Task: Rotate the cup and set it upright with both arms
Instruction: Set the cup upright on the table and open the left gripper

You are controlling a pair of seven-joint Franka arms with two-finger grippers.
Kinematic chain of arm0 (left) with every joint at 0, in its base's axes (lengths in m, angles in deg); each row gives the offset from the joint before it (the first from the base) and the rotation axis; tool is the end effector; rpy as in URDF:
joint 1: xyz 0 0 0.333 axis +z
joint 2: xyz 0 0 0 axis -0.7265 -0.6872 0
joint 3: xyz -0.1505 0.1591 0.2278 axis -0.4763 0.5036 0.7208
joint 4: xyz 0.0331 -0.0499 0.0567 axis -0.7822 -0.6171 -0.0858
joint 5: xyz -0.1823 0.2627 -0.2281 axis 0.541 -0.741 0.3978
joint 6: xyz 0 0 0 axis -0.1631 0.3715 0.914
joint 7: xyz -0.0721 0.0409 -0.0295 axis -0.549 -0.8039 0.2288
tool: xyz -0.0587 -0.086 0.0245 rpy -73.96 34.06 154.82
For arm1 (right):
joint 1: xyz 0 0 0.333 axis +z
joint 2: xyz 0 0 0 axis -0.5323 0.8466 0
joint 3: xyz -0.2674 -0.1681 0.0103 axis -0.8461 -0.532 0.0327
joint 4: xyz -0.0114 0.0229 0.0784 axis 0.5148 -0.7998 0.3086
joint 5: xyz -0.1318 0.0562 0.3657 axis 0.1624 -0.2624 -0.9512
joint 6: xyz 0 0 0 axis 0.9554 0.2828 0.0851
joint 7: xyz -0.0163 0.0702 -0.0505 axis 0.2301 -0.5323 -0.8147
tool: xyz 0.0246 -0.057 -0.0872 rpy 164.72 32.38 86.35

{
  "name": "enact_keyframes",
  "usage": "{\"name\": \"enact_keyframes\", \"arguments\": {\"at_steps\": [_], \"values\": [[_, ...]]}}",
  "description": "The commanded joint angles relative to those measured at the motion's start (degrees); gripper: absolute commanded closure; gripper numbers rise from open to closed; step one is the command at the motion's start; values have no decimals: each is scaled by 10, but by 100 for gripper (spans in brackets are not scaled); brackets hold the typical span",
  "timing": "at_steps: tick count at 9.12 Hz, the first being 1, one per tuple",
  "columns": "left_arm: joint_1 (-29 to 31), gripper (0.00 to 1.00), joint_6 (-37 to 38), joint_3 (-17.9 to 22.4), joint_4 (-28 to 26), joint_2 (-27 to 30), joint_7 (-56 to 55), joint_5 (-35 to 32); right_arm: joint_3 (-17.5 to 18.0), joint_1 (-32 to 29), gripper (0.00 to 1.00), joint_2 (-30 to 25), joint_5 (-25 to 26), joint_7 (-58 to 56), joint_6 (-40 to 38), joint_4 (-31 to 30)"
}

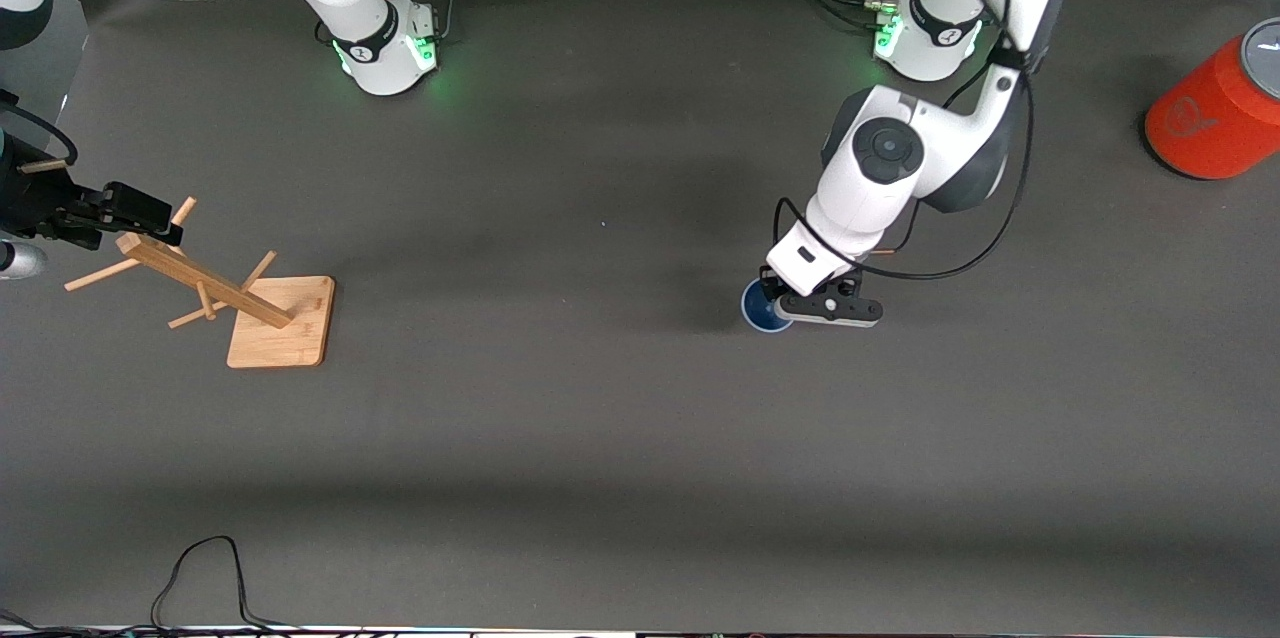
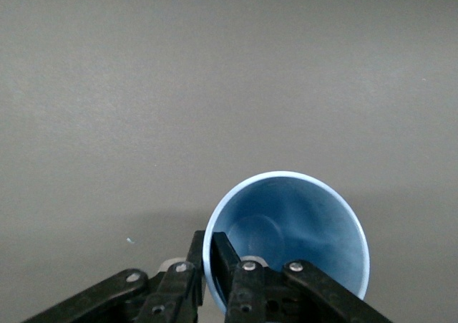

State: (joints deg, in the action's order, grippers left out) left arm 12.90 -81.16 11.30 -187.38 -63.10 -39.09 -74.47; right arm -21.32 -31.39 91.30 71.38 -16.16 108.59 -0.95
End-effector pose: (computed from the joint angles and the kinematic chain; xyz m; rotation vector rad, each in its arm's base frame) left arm 0.5332 -0.3017 0.2944 3.0120 -0.0438 0.2511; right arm 0.5713 -0.0216 0.6003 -3.1146 0.0159 0.0447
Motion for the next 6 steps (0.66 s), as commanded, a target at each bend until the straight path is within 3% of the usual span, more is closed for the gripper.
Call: {"name": "enact_keyframes", "arguments": {"at_steps": [1, 4, 5, 6], "values": [[-19, 100, -72, 5, -25, -25, -41, 5, 2, 0, 0, -3, 9, 7, -6, -1], [-22, 100, -107, 5, -42, -35, -47, 5, 3, 0, 0, -3, 8, 6, -6, 1], [-21, 86, -98, 5, -42, -35, -46, 5, 3, 0, 0, -2, 9, 4, -4, 1], [-20, 16, -96, 5, -42, -29, -46, 5, 3, 0, 0, -2, 9, 4, -1, 1]]}}
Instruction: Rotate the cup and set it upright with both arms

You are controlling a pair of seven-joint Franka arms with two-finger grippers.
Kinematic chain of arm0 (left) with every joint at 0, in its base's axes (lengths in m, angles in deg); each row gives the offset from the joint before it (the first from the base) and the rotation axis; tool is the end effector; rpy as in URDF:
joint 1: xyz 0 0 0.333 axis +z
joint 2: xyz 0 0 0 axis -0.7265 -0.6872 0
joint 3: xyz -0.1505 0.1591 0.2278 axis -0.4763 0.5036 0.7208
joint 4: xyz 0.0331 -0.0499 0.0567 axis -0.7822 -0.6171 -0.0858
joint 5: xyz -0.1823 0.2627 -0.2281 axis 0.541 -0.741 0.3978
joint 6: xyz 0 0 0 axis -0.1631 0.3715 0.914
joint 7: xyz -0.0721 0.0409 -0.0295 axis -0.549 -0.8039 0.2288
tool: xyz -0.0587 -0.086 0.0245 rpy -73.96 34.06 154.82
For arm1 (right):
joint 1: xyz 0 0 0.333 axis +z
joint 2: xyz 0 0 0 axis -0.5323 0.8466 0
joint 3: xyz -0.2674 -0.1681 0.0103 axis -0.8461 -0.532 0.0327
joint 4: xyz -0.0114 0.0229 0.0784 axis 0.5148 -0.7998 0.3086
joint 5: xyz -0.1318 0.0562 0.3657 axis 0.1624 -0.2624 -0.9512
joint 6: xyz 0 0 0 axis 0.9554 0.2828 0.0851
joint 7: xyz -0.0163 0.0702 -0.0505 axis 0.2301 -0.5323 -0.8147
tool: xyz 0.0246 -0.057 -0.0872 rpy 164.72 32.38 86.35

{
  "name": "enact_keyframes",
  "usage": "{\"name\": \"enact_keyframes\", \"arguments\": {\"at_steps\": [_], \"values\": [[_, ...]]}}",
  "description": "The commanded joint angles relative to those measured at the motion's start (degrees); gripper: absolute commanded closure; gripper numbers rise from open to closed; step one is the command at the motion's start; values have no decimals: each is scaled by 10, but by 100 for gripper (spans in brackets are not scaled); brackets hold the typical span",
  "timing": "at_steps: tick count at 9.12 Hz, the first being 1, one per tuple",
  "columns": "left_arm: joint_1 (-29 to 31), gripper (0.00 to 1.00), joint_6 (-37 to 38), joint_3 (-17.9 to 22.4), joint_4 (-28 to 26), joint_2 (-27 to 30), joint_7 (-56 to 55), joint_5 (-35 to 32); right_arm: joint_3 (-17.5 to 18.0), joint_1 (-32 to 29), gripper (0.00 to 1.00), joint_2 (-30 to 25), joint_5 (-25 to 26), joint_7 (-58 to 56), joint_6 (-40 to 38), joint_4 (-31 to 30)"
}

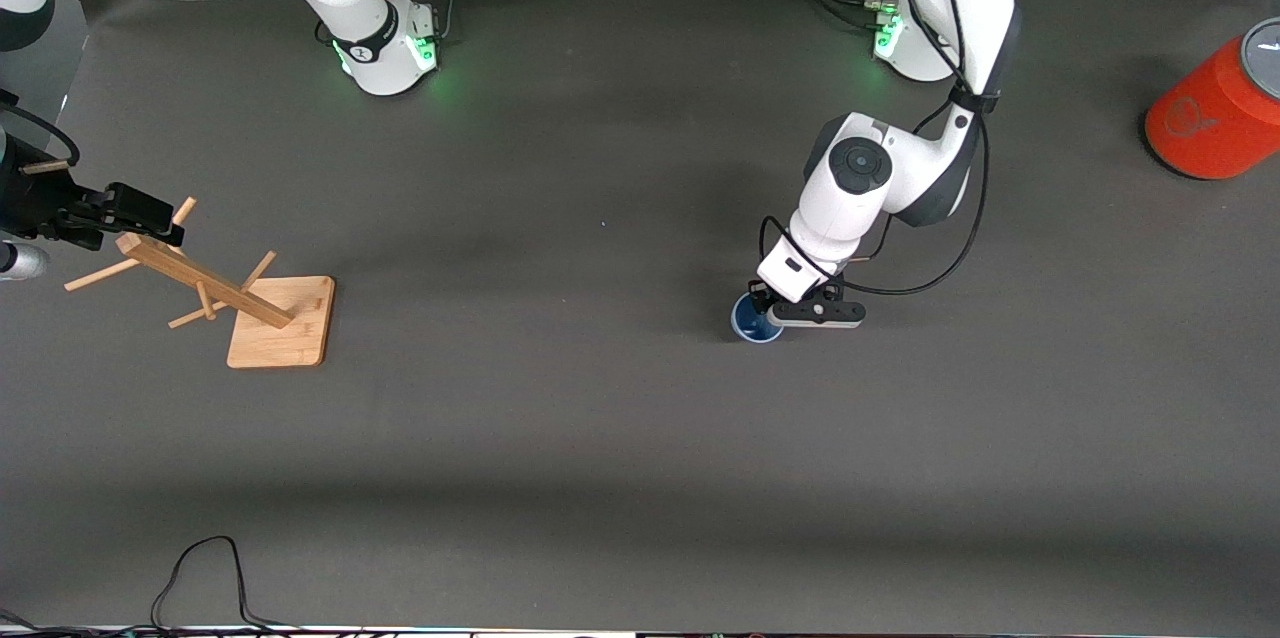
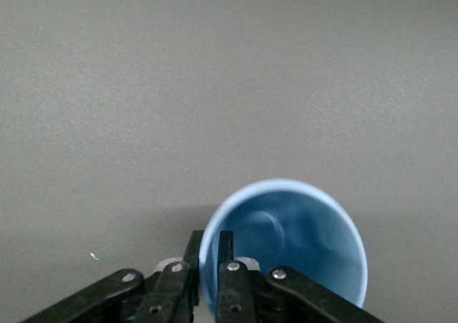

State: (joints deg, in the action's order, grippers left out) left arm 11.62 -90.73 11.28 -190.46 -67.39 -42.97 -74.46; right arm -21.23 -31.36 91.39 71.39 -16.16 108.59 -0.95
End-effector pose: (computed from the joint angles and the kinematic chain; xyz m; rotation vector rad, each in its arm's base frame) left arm 0.5205 -0.3074 0.2447 2.9944 0.0308 0.3040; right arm 0.5718 -0.0205 0.5994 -3.1147 0.0126 0.0472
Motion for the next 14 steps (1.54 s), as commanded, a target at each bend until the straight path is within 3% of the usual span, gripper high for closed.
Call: {"name": "enact_keyframes", "arguments": {"at_steps": [1, 4, 5, 8, 10, 12, 14], "values": [[-7, 0, 3, 5, -10, 19, -7, 5, 3, 0, 0, -2, 9, 4, 3, 0], [0, 0, 146, 7, 36, 62, -5, 5, 3, 0, 0, -3, 9, 4, 13, 0], [7, 0, 237, 9, 67, 92, 0, 5, 3, 0, 0, -3, 9, 4, 12, 1], [66, 0, 410, 8, 134, 139, 44, 3, 4, 0, 0, -4, 19, 4, 12, 1], [123, 0, 482, 9, 135, 190, 83, -6, 4, 0, 0, -3, 19, 4, 11, 1], [159, 0, 551, 9, 135, 248, 84, -61, 4, 0, 0, -3, 19, 4, 8, 1], [216, 0, 607, 12, 134, 294, 160, -61, 3, 0, 0, -3, 19, 4, 8, 1]]}}
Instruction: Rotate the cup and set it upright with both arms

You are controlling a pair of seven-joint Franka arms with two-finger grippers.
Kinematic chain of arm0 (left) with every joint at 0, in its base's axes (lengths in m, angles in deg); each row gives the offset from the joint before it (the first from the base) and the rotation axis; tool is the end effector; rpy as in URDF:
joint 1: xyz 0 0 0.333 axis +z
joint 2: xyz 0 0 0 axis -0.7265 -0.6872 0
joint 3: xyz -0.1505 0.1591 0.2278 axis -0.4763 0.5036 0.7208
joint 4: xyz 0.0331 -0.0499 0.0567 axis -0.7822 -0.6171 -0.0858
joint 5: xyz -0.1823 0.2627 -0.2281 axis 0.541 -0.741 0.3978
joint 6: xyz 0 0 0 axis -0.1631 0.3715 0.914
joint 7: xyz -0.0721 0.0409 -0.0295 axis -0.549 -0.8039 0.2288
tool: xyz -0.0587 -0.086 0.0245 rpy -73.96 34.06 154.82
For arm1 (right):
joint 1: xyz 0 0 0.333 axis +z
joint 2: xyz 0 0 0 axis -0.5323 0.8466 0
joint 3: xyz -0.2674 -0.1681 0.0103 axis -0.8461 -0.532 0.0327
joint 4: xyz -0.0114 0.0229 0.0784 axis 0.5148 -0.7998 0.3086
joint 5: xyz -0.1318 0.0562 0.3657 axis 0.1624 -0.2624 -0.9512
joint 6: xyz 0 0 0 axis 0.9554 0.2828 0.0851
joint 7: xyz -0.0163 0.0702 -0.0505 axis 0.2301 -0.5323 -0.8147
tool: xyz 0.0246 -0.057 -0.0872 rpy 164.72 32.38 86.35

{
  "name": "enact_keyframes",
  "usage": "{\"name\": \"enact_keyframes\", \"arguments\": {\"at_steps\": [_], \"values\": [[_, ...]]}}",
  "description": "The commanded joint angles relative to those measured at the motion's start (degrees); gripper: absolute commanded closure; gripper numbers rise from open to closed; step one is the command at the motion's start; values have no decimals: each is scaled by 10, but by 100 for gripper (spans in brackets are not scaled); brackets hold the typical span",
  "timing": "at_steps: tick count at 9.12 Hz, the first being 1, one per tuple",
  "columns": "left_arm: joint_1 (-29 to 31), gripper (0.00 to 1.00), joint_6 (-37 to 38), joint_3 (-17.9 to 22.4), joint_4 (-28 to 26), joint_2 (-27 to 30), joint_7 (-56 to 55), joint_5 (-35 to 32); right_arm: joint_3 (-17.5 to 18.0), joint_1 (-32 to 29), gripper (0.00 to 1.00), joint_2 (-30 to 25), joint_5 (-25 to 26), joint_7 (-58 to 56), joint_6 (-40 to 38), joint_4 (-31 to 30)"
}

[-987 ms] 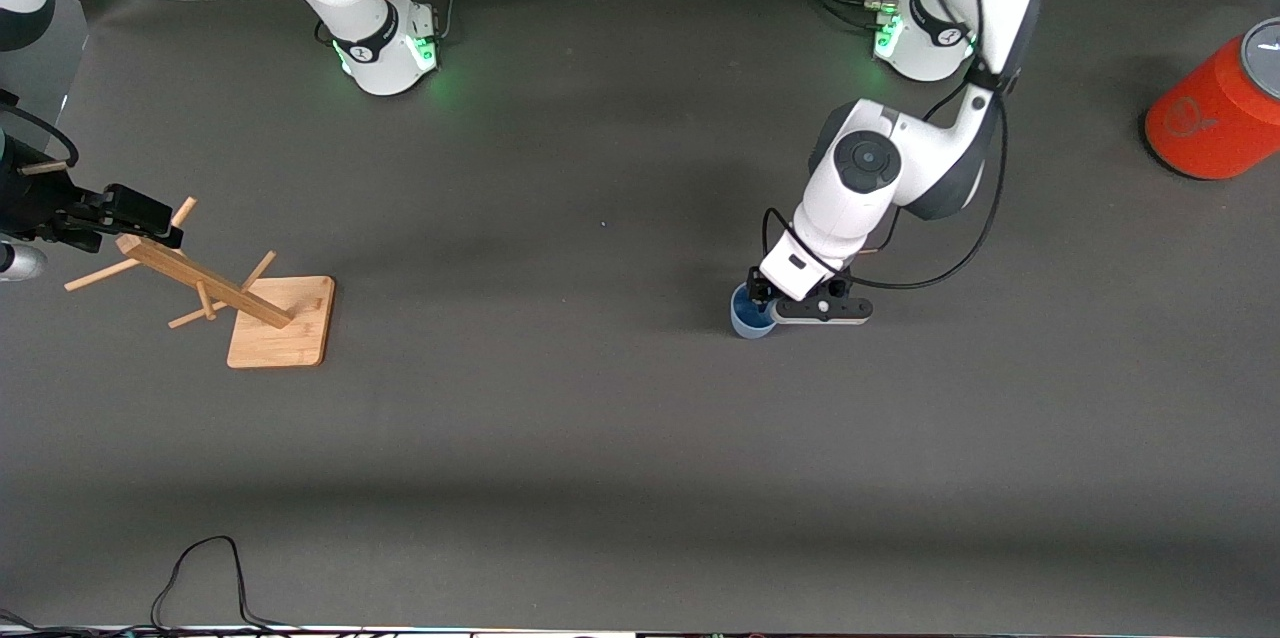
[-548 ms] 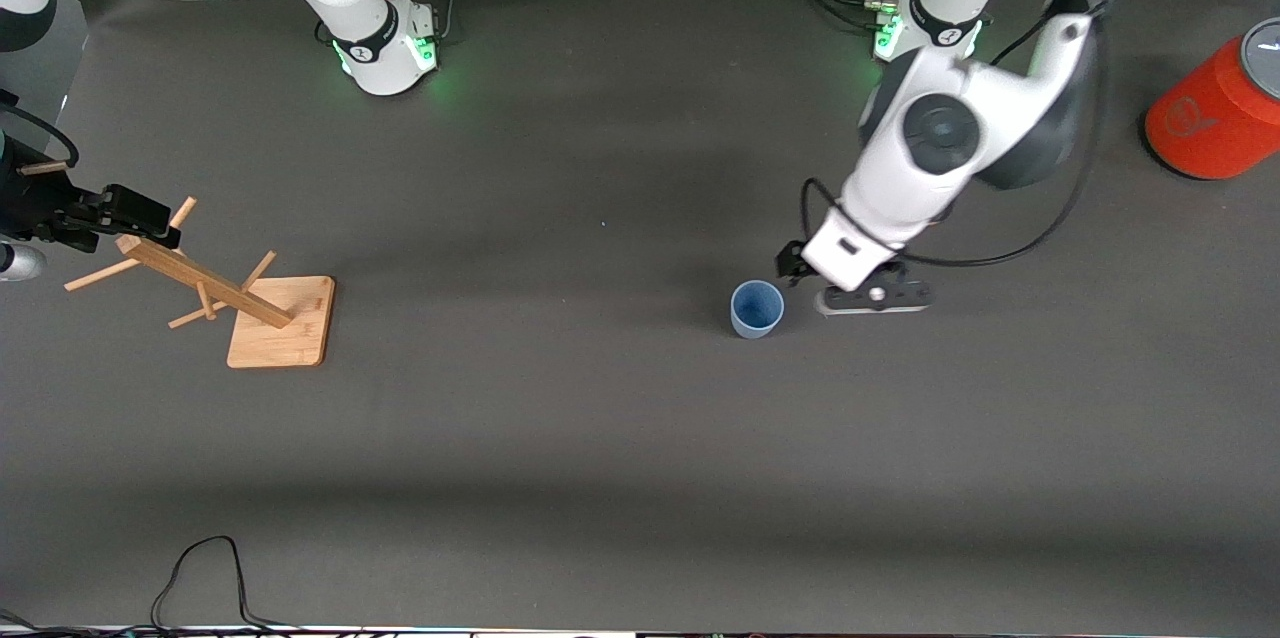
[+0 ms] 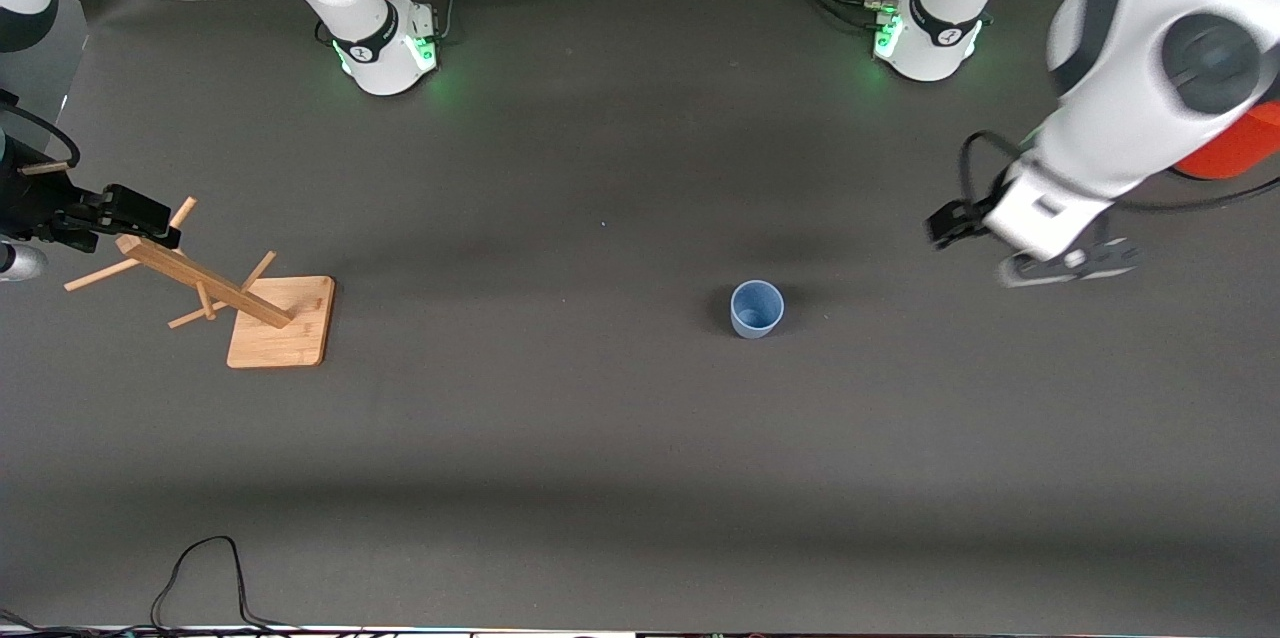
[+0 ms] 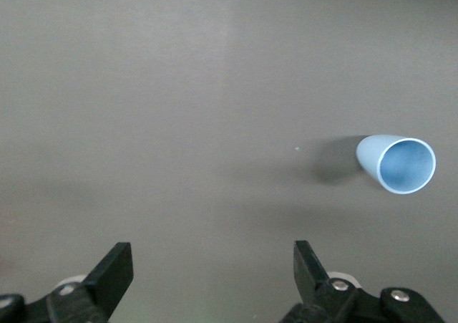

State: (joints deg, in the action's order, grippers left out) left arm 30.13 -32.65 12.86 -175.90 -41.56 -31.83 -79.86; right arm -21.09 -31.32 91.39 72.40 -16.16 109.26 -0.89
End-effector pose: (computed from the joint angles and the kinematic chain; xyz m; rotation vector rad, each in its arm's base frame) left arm 0.5333 -0.0999 0.5283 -3.1187 -0.1653 0.1062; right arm 0.5731 -0.0206 0.6009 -3.1329 0.0070 0.0286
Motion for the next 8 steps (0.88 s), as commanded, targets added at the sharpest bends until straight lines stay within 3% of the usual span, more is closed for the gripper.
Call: {"name": "enact_keyframes", "arguments": {"at_steps": [1, 3, 8], "values": [[82, 0, 45, -12, -15, 50, 84, -7, 2, 0, 0, -2, 8, 4, 2, 0], [135, 0, 64, -35, -16, 62, 117, -12, 3, 0, 0, -2, 8, 4, 2, 0], [125, 0, 88, -20, -1, 79, 140, -25, 3, 0, 0, -3, 8, 5, 2, -1]]}}
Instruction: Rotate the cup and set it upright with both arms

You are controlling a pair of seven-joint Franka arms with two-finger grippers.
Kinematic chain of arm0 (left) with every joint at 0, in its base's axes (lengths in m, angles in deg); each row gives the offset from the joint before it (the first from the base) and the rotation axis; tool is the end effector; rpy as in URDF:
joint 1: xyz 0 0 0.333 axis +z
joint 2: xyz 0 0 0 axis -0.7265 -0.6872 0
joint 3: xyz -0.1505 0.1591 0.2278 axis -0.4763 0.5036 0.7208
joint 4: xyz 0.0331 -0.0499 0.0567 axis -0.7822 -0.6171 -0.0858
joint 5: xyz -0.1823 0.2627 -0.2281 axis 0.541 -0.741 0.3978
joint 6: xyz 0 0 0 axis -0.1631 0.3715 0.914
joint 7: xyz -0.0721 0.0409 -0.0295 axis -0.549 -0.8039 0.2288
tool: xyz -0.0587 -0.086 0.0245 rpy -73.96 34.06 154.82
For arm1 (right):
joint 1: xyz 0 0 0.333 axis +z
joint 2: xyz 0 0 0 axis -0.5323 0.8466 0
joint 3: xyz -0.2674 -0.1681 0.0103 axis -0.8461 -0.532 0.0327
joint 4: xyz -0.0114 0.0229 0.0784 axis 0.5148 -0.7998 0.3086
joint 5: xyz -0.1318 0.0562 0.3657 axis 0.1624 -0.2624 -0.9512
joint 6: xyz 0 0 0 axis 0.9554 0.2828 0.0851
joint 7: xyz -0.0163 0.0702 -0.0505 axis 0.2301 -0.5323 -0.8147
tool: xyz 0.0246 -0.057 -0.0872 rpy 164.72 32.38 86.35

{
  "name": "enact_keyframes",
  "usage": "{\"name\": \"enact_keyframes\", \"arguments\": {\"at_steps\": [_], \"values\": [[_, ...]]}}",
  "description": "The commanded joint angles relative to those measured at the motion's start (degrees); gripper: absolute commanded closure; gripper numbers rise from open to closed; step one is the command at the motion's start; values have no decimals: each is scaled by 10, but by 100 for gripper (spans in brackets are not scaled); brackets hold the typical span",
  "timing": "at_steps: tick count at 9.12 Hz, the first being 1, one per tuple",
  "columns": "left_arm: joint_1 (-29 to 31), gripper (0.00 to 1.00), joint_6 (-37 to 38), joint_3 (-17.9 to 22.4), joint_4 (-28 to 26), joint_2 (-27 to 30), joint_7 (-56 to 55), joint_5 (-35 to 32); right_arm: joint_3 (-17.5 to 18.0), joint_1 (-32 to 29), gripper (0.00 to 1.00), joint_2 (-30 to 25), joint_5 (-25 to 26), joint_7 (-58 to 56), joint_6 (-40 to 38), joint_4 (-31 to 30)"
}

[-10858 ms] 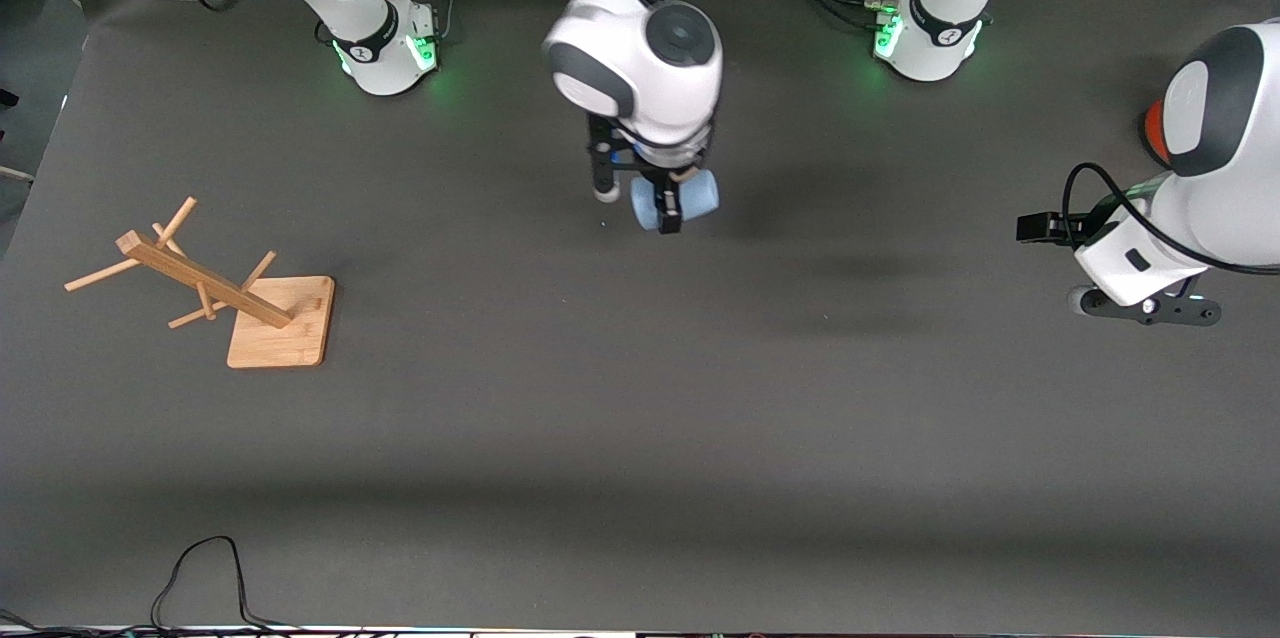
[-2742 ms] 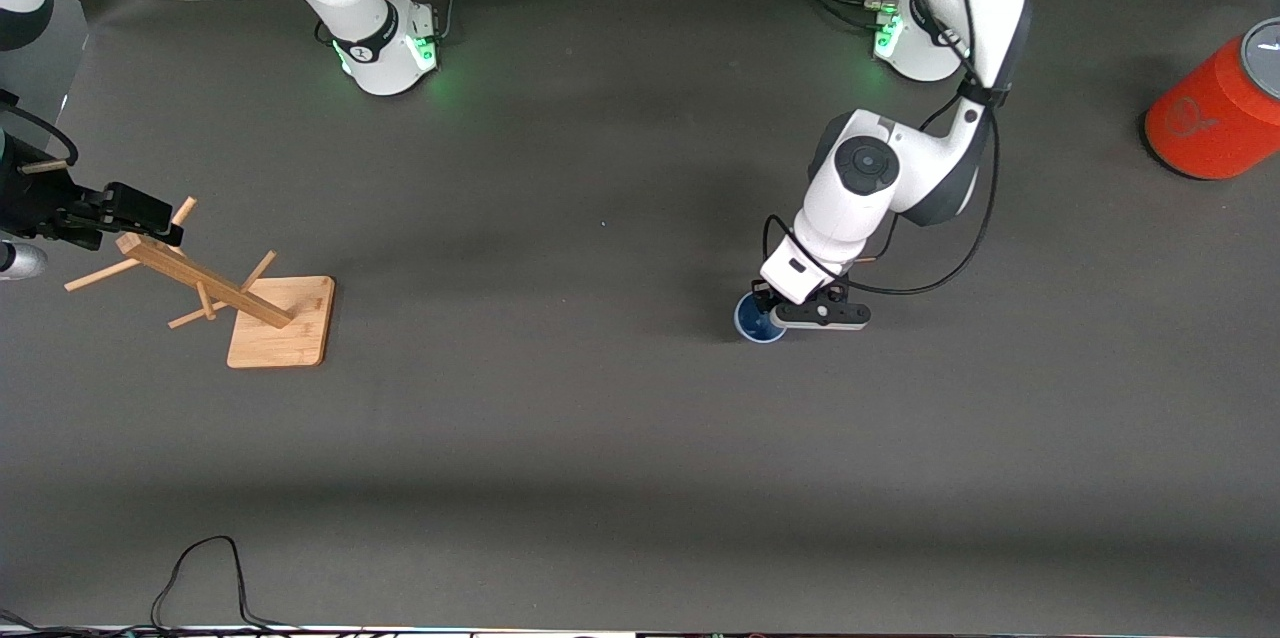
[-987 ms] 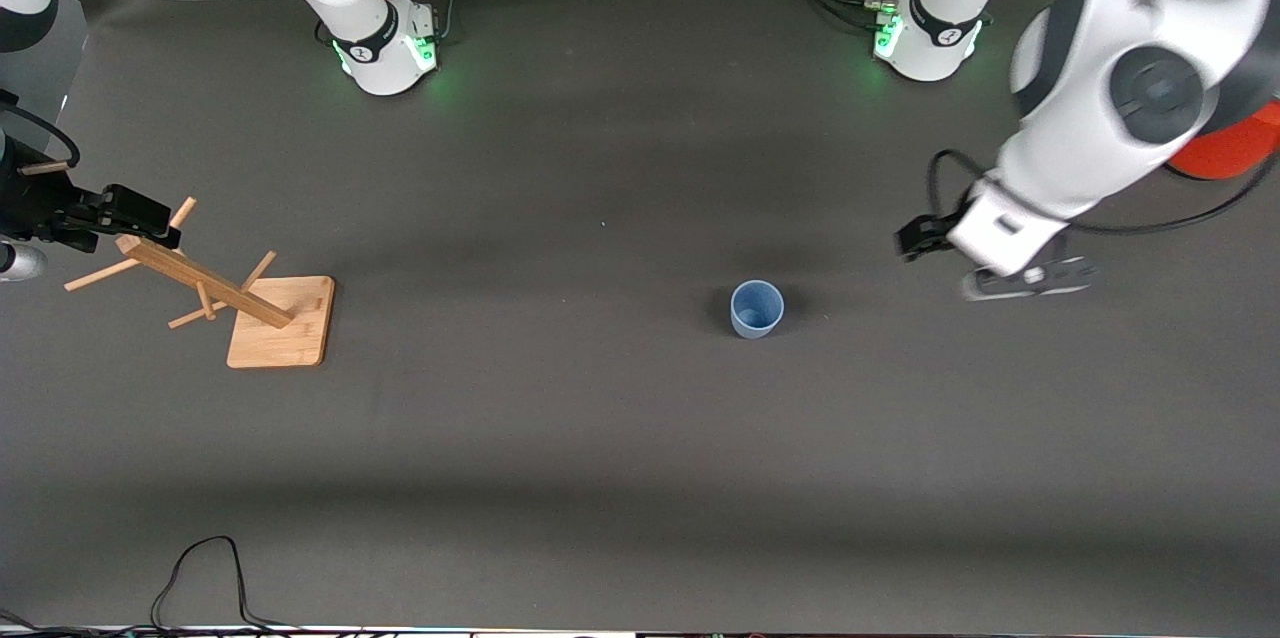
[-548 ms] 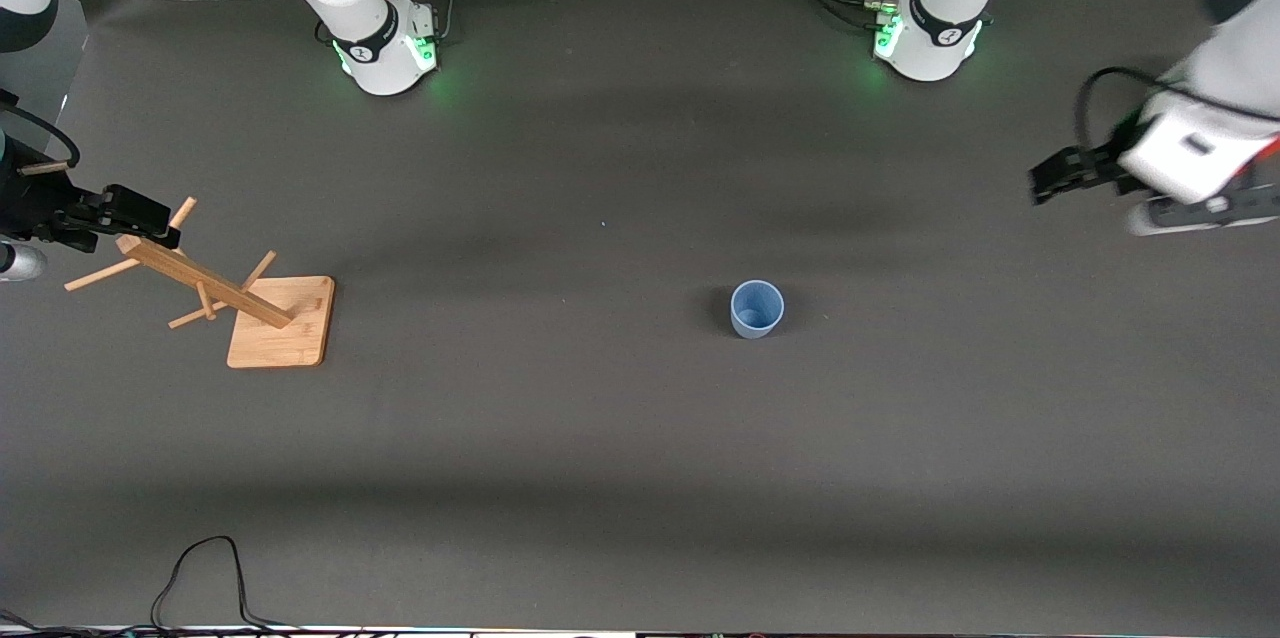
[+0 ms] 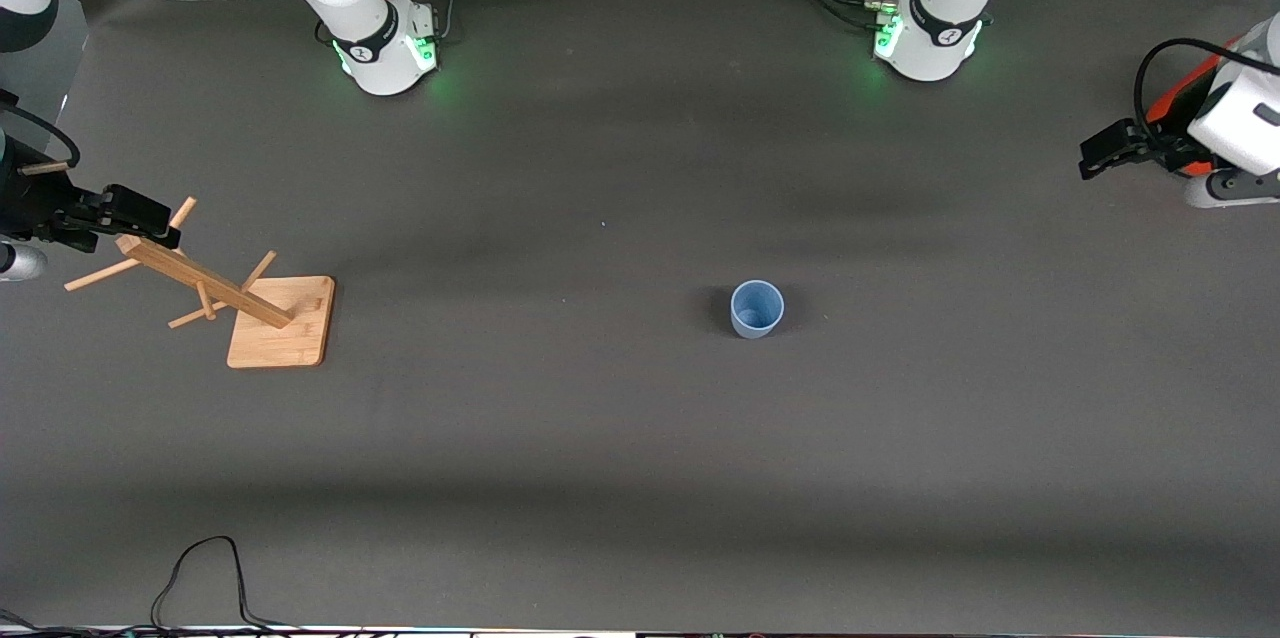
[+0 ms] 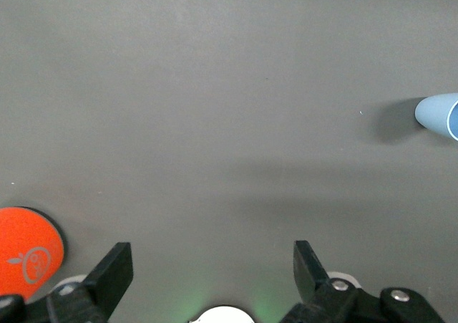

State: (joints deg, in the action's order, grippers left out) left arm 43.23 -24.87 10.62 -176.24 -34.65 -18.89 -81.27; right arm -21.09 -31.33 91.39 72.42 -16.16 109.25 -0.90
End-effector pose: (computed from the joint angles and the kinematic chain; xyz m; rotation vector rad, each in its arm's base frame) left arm 0.5000 0.0062 0.5776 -3.1147 -0.1046 0.1411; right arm 0.5731 -0.0208 0.6008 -3.1332 0.0073 0.0292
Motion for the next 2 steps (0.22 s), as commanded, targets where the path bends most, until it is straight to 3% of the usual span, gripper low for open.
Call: {"name": "enact_keyframes", "arguments": {"at_steps": [1, 2], "values": [[-9, 0, 11, 3, 12, 6, 8, -11, 2, 0, 0, -3, 8, 5, 2, -1], [-9, 0, 11, 3, 20, 1, 5, -11, 3, 0, 0, -3, 8, 5, 2, -1]]}}
